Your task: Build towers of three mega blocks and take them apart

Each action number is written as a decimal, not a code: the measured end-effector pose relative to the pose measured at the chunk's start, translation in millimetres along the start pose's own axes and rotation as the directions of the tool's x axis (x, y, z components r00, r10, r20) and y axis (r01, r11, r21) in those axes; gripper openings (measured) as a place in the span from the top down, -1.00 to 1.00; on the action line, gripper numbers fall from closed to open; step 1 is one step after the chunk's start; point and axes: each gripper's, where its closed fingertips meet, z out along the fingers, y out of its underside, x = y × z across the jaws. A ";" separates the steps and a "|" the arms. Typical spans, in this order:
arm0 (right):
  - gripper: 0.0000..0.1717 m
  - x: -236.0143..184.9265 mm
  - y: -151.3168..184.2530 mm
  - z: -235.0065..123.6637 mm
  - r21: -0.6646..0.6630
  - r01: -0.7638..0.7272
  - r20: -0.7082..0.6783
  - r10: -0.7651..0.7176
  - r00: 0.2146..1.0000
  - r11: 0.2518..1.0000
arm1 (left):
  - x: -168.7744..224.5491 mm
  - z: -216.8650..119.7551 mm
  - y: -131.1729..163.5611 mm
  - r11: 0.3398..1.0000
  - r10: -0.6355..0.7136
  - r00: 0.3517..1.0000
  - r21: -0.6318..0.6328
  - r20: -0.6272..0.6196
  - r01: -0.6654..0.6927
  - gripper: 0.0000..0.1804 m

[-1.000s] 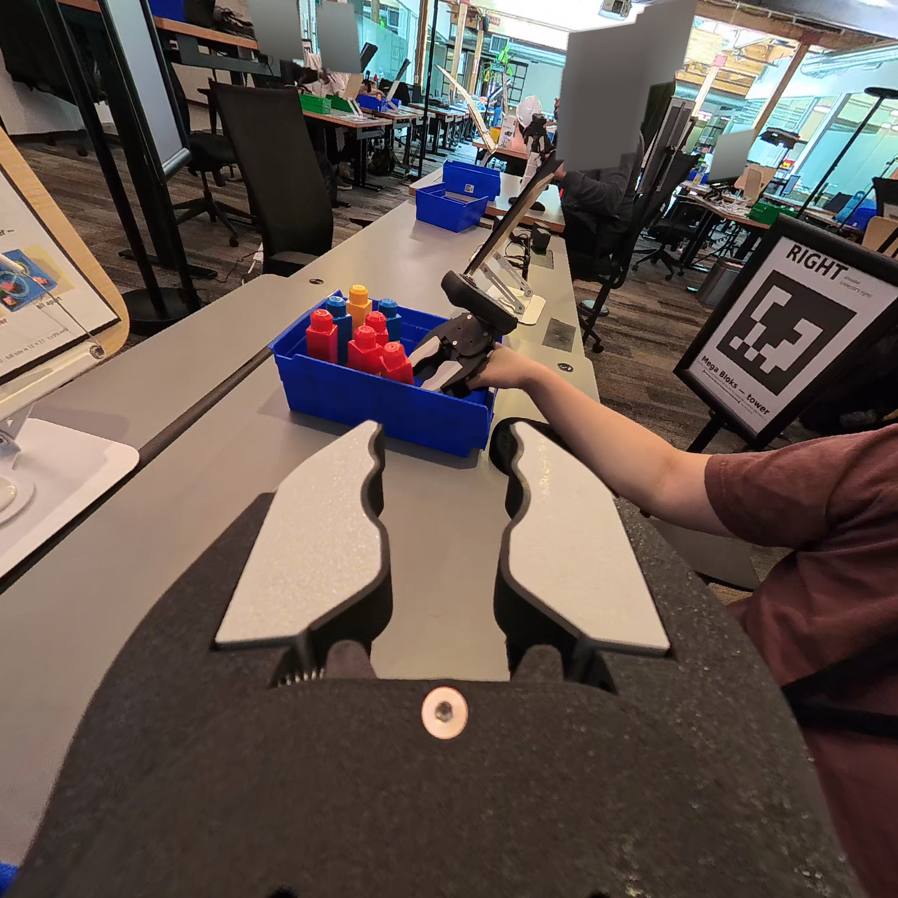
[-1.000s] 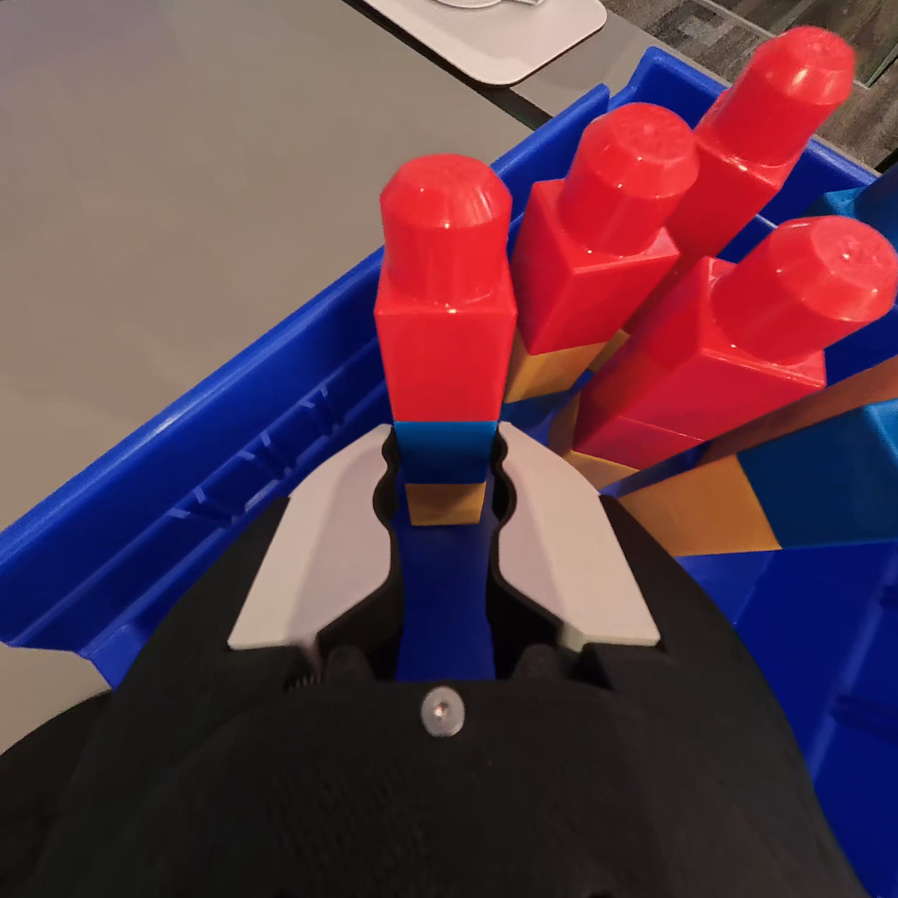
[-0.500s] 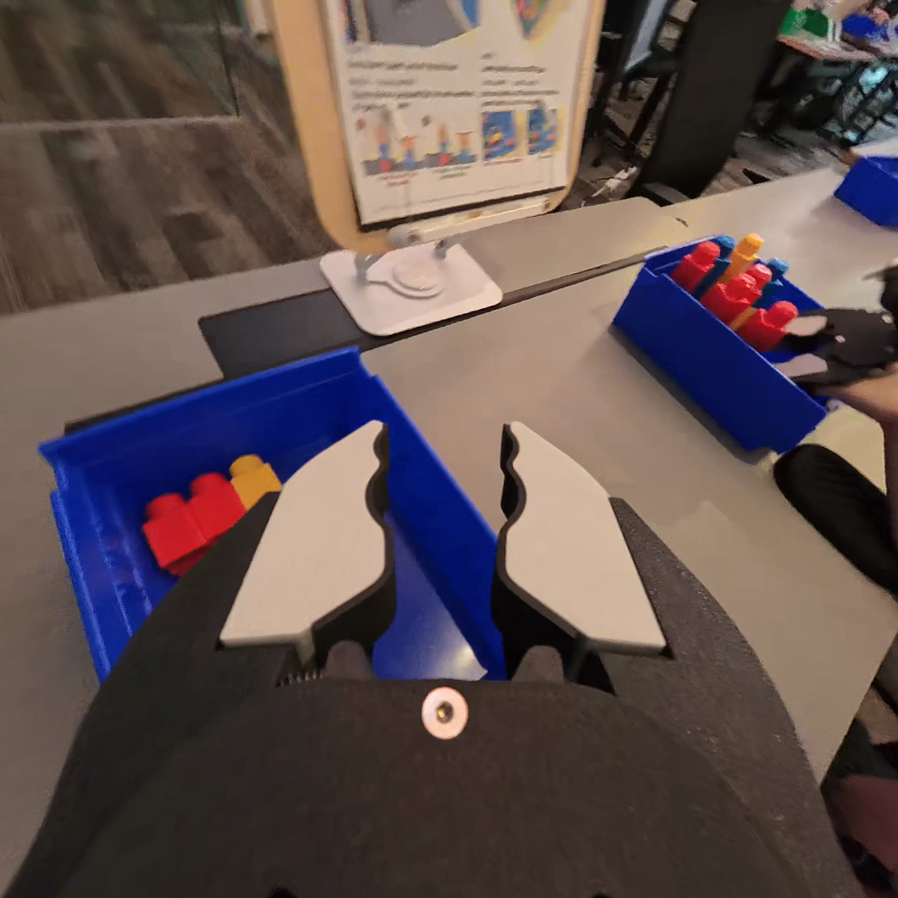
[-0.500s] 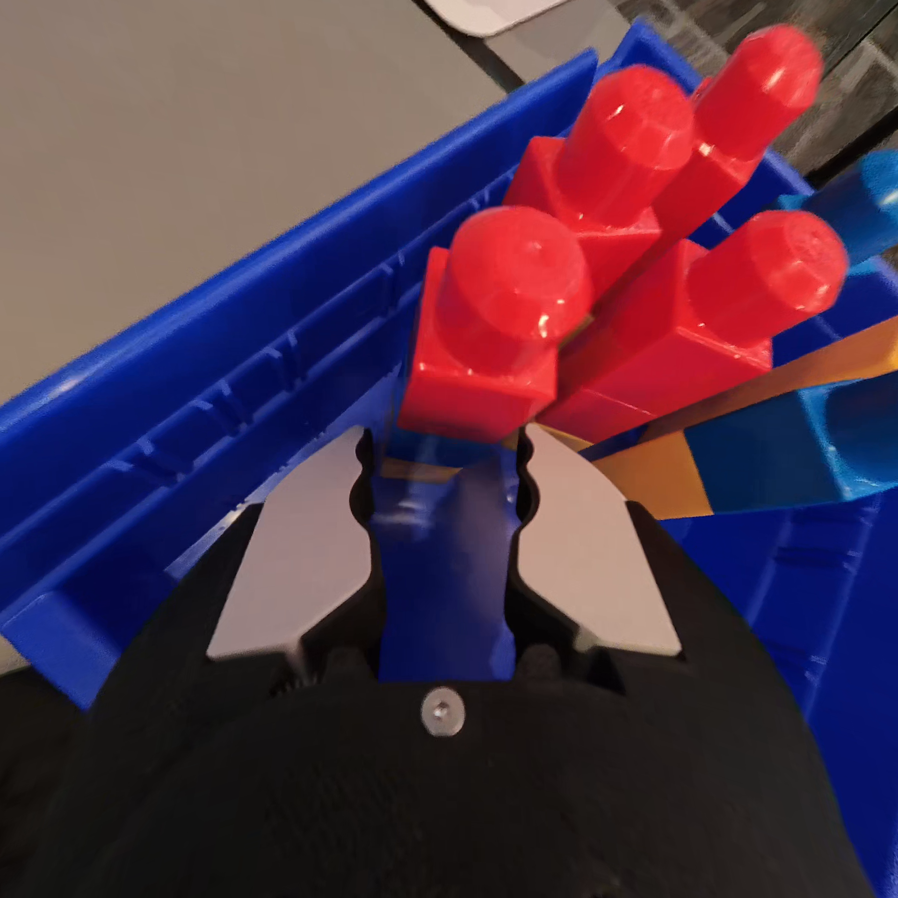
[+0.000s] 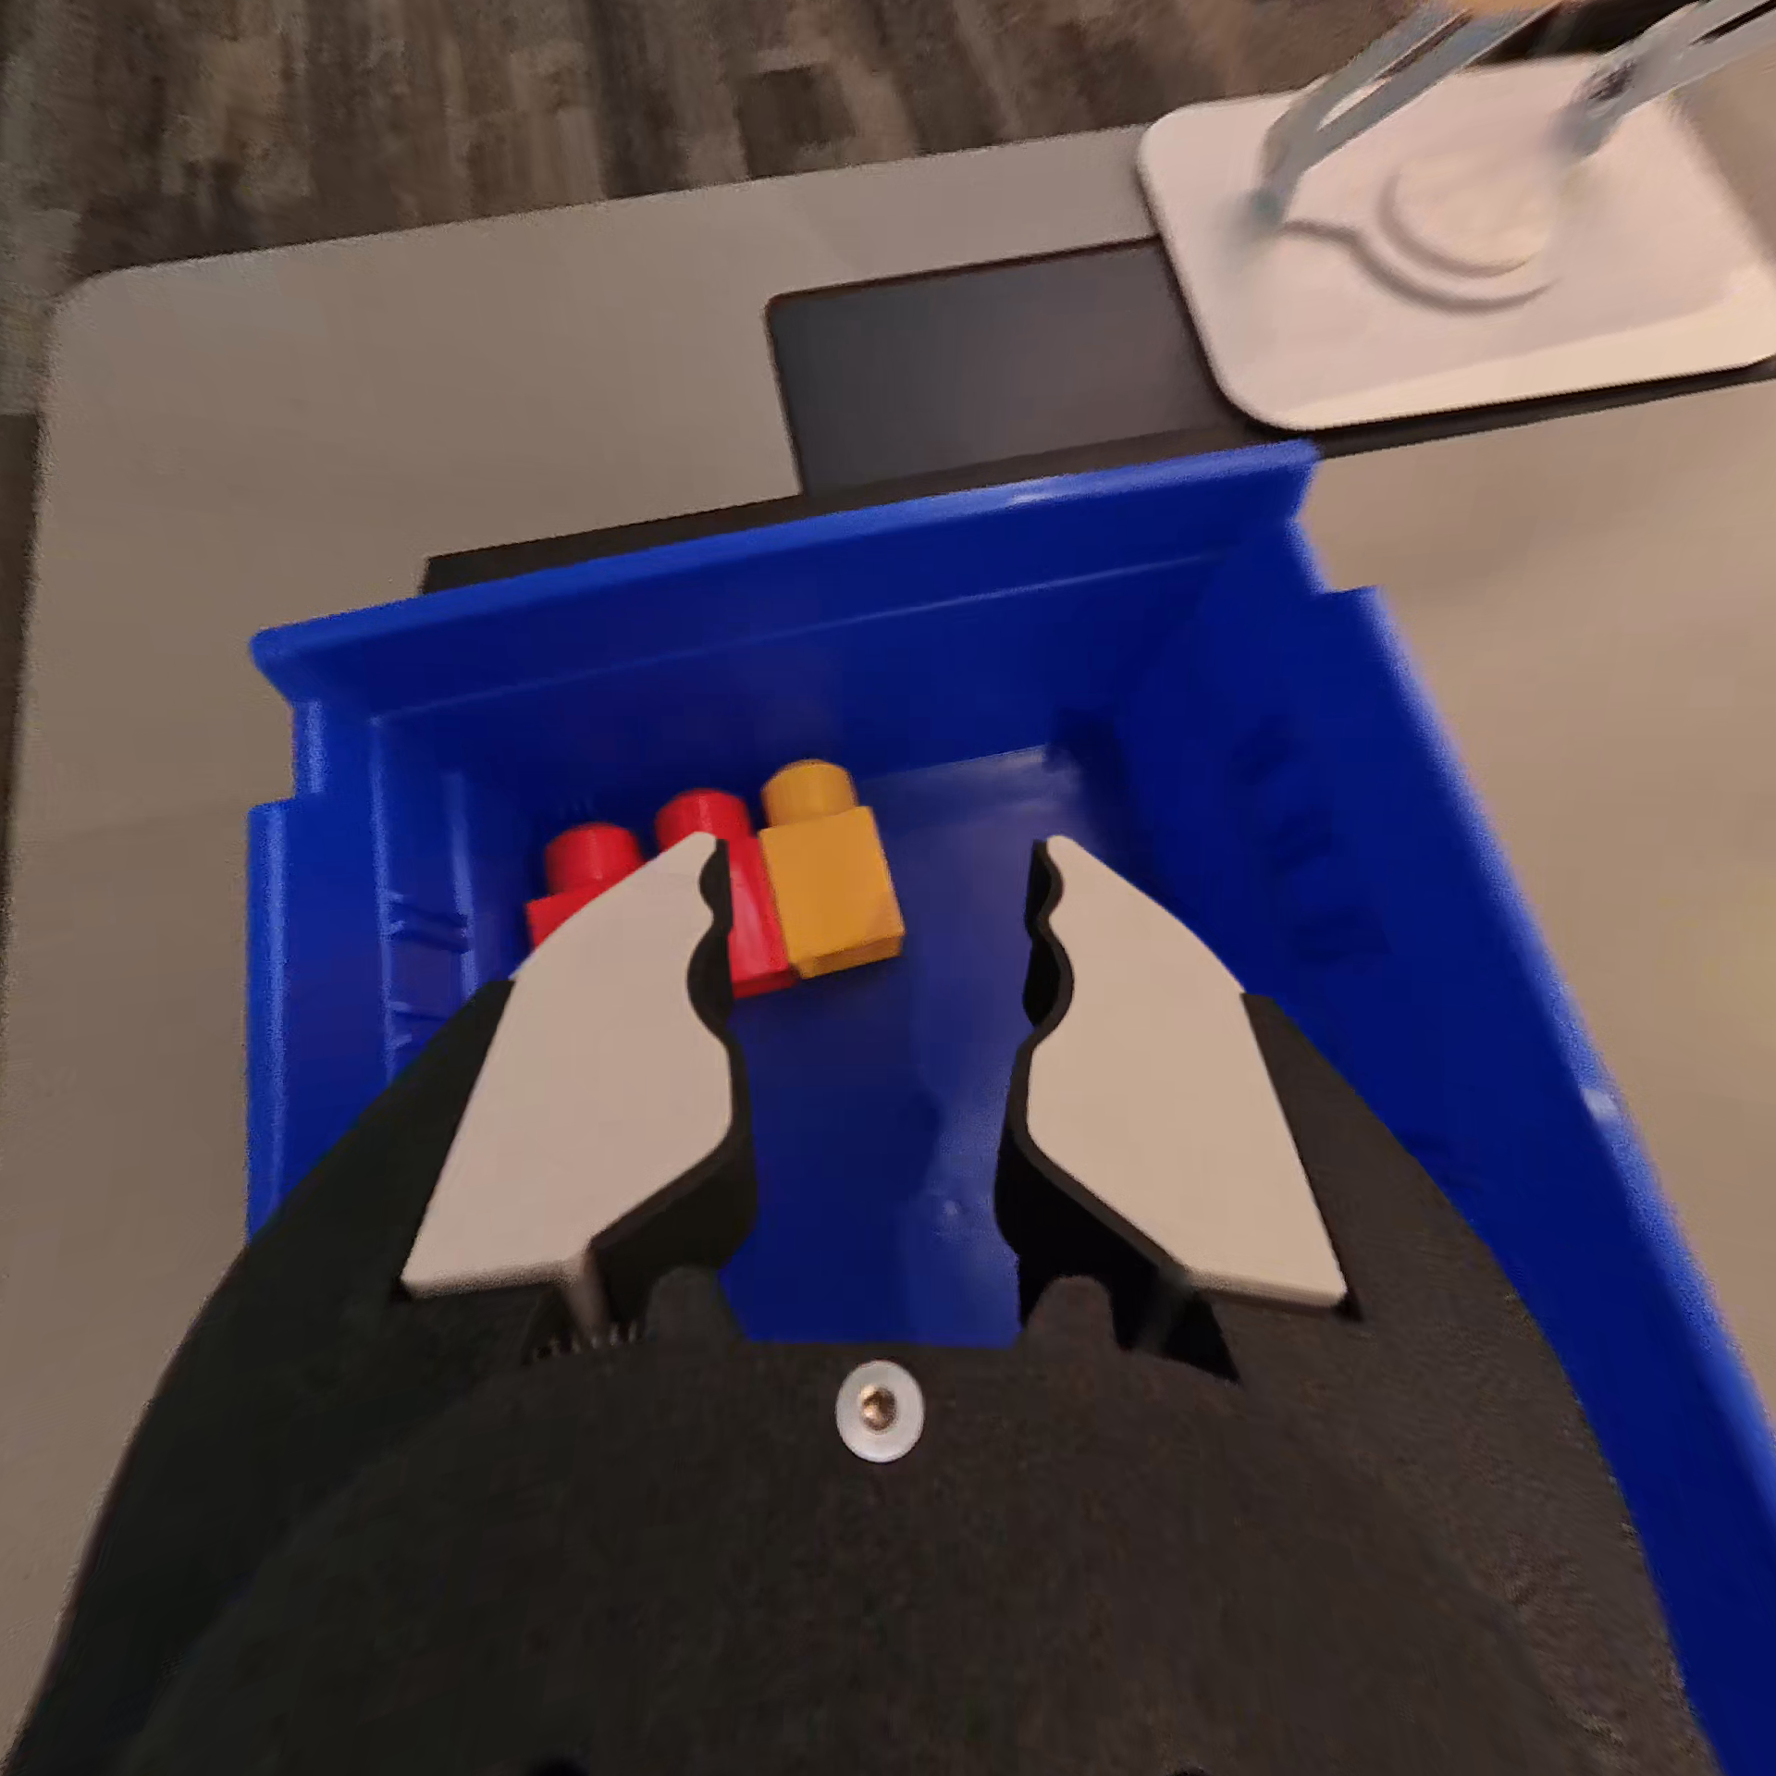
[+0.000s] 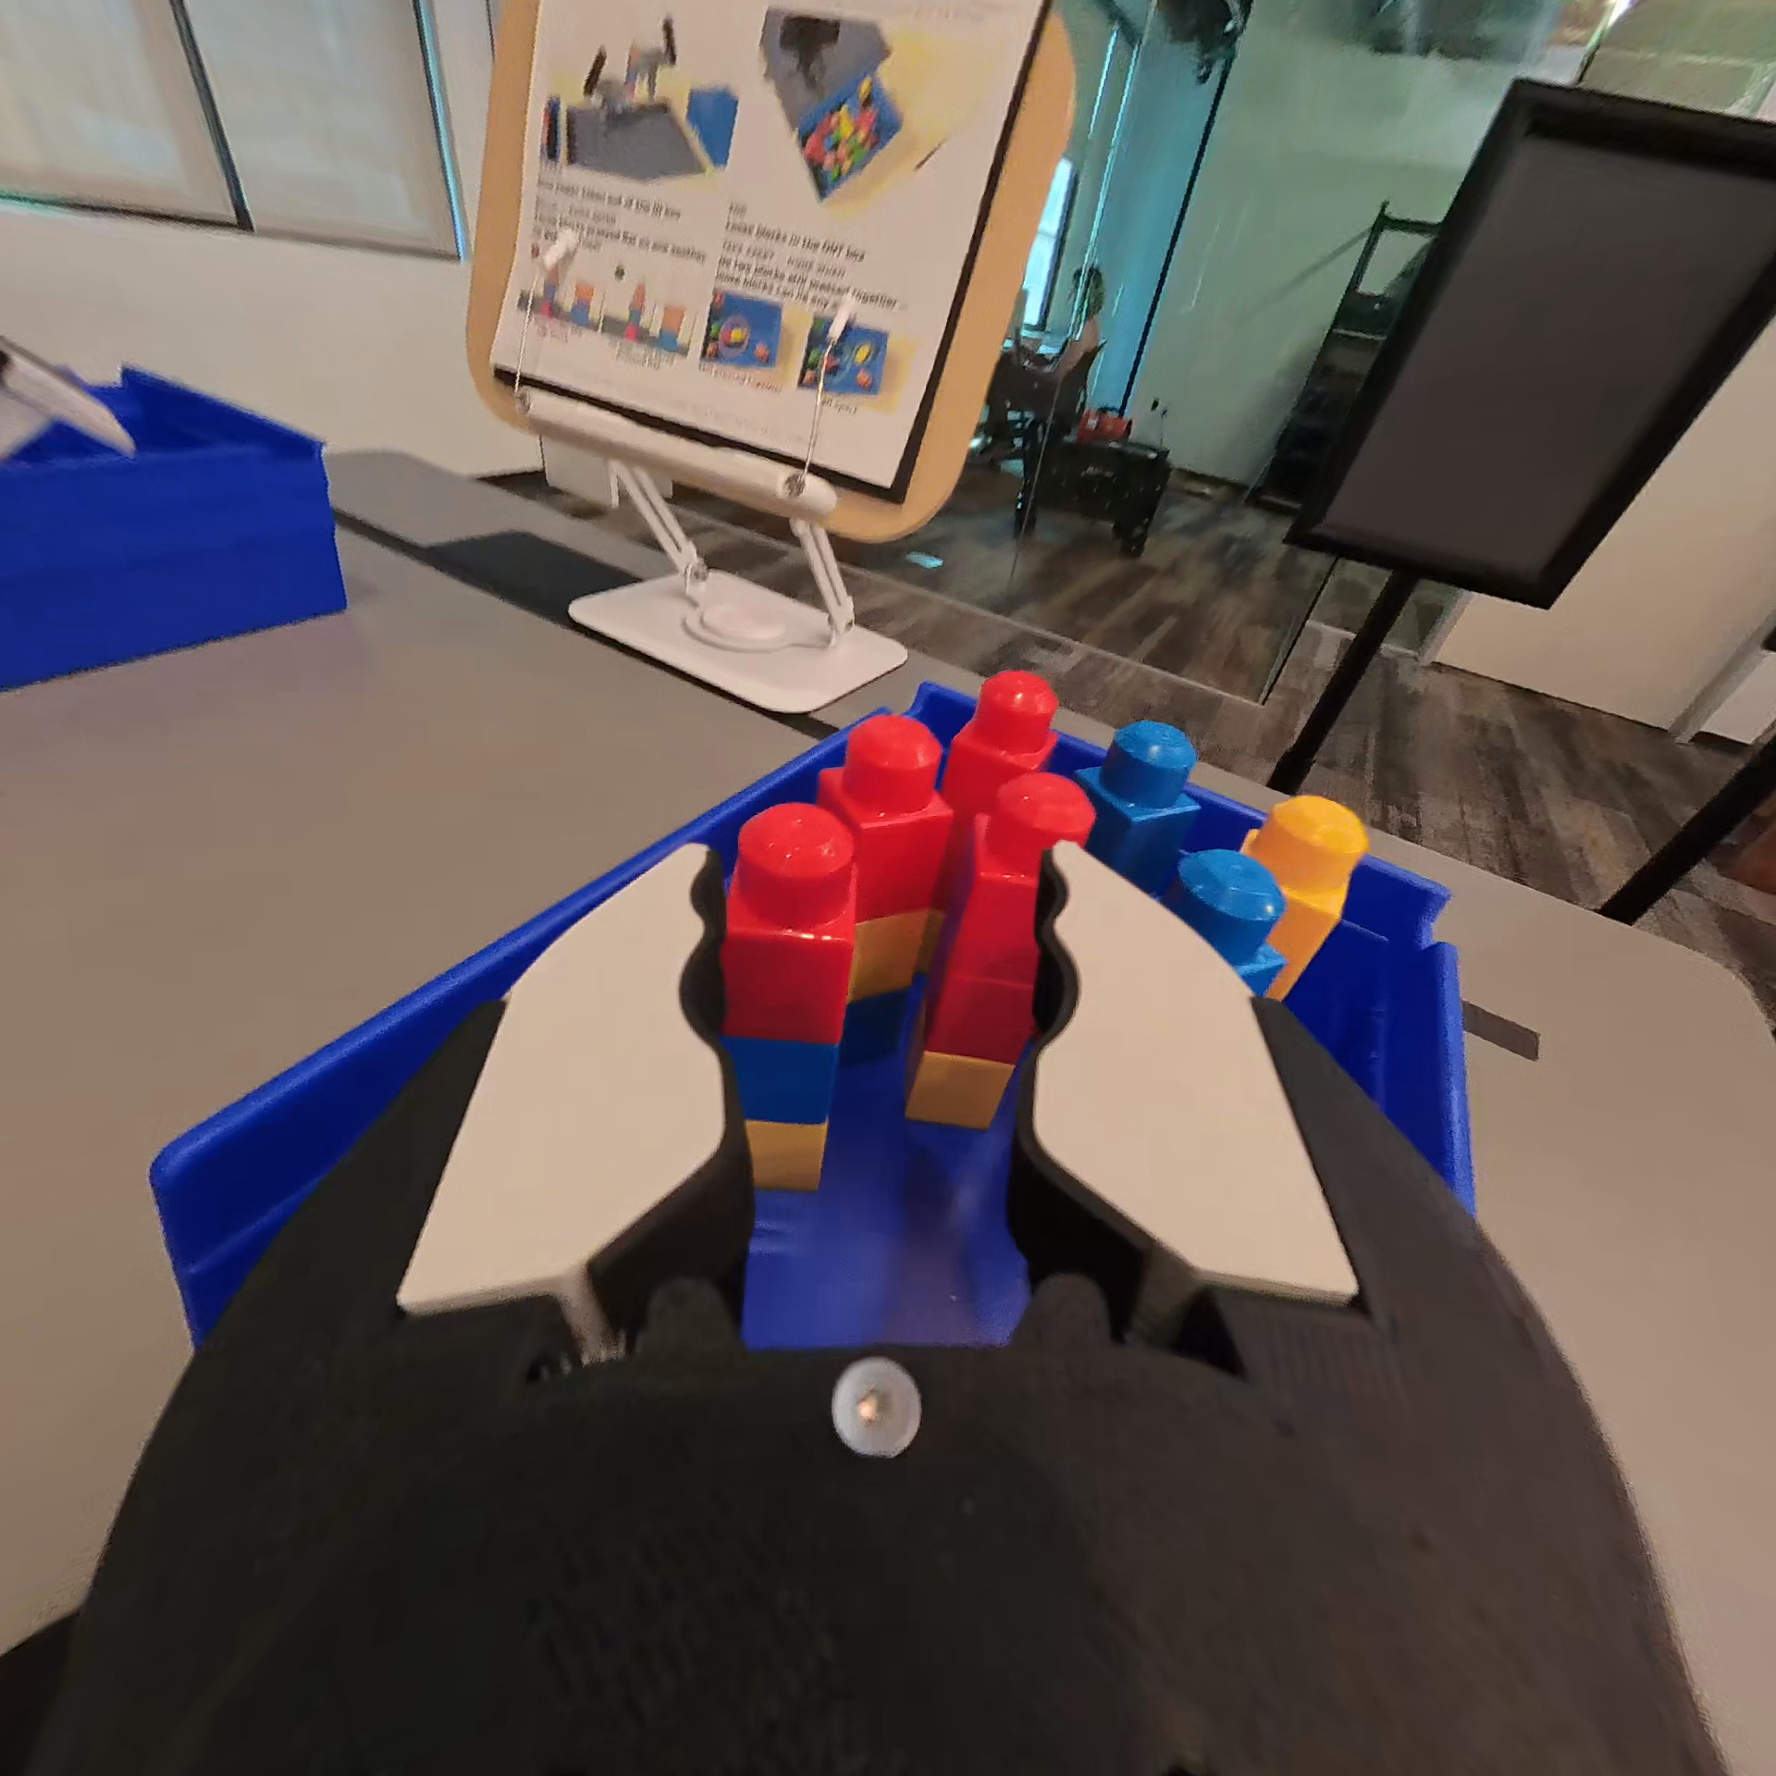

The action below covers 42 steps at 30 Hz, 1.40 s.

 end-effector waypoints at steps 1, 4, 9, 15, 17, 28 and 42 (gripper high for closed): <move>0.27 2.0 -1.5 -1.6 0.014 -0.015 -0.005 0.015 1.000 1.000 | -6.4 4.7 2.0 1.000 0.023 0.999 -0.002 0.047 -0.023 0.35; 0.28 5.2 -4.4 -4.0 0.043 -0.046 -0.010 0.047 0.999 0.998 | -13.4 15.7 4.3 0.997 0.075 0.991 0.004 0.111 -0.076 0.37; 0.29 4.8 -1.3 -3.0 0.035 -0.056 -0.005 0.057 0.998 0.998 | -6.9 33.4 16.1 0.994 0.107 0.990 -0.044 0.087 -0.103 0.37; 0.30 1.5 9.0 2.8 -0.017 -0.049 0.011 0.049 0.999 0.999 | -0.5 46.8 33.2 0.983 0.141 0.988 -0.130 0.061 -0.133 0.47; 0.30 -0.1 11.0 4.4 -0.026 -0.047 0.017 0.047 0.999 0.999 | 0.1 46.3 33.8 0.981 0.141 0.988 -0.140 0.063 -0.131 0.48; 0.31 -2.1 17.1 7.0 -0.048 -0.053 0.031 0.054 0.998 0.997 | 27.8 32.2 36.9 0.985 -0.013 0.985 -0.170 -0.170 -0.016 0.60; 0.31 -4.9 17.7 9.2 -0.056 -0.049 0.037 0.051 0.998 0.997 | 17.9 40.7 27.9 0.981 -0.142 0.986 -0.142 -0.086 0.129 0.37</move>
